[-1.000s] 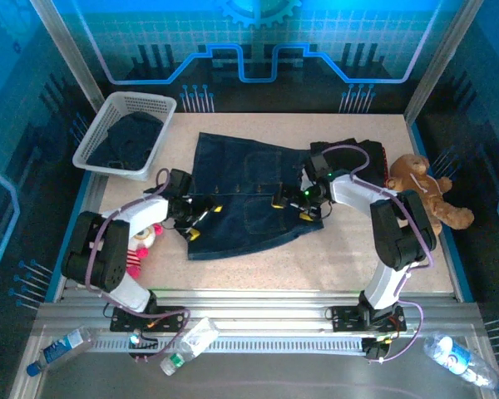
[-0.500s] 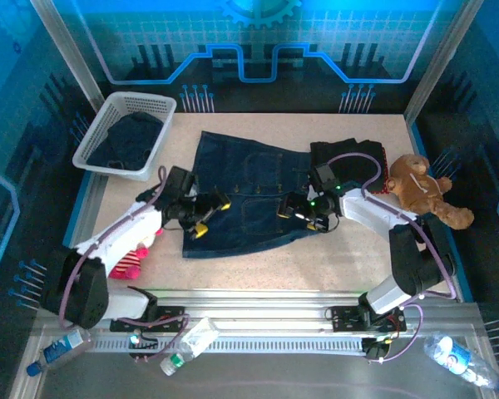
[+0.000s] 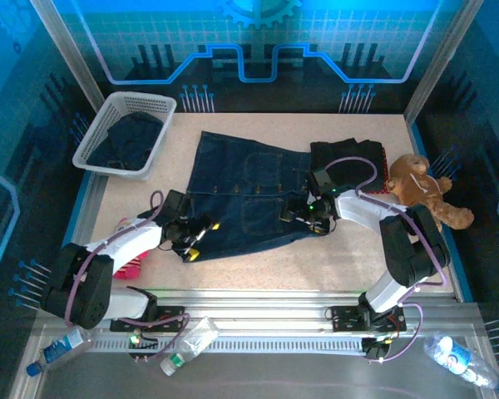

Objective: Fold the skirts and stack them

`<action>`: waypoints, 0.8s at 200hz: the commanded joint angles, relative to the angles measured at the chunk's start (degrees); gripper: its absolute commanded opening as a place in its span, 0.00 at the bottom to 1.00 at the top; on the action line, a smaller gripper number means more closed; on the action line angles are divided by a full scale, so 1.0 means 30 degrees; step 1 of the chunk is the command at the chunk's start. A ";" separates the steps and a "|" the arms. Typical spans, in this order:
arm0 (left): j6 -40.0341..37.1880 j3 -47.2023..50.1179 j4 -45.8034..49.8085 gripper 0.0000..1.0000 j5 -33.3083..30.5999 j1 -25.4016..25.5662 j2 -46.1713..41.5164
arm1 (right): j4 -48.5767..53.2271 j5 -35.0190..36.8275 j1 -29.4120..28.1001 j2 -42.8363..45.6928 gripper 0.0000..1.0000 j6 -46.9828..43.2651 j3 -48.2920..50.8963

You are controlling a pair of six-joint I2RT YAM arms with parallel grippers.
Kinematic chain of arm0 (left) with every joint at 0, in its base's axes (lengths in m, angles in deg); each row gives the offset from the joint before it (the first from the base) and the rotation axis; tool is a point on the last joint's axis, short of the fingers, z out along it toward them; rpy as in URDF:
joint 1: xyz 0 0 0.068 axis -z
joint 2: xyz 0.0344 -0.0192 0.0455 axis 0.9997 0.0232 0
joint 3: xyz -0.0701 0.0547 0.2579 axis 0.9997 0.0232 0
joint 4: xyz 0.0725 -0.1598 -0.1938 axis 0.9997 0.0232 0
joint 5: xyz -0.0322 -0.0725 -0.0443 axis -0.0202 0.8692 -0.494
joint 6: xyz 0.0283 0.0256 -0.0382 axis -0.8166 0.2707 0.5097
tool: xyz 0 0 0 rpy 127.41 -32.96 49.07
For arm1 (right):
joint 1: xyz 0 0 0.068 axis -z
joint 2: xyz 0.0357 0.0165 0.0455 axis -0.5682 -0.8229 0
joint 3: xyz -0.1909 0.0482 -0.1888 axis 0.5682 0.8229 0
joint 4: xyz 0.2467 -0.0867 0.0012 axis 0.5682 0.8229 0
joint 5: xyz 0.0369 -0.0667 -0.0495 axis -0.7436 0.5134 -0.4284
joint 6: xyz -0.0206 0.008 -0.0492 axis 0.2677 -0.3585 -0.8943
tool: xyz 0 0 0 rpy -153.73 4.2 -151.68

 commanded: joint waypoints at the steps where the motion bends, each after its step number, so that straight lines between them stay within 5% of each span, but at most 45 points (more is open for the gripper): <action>1: -0.1770 0.1812 0.0893 0.99 -0.1525 -0.1390 0.0590 | 0.0808 0.1411 0.0245 -0.0746 1.00 -0.0613 0.1153; 46: -0.5118 0.0336 0.1706 0.99 -0.1129 -0.2519 0.1431 | 0.0595 0.0607 -0.0339 -0.0058 1.00 -0.2106 0.0902; 79: -0.7177 -0.2763 0.4953 0.99 -0.2580 -0.2519 0.1821 | 0.3399 0.3611 -0.1393 -0.0101 1.00 -0.2421 -0.0763; 114: -0.6600 -0.5037 0.5240 0.99 0.1101 -0.2252 0.1158 | 0.2678 0.0111 -0.1311 0.1557 1.00 -0.2186 -0.1582; 160: -0.5974 -0.7366 0.2823 0.99 0.1194 -0.1881 0.1625 | 0.0956 -0.0610 -0.0847 -0.0333 1.00 -0.0983 -0.4417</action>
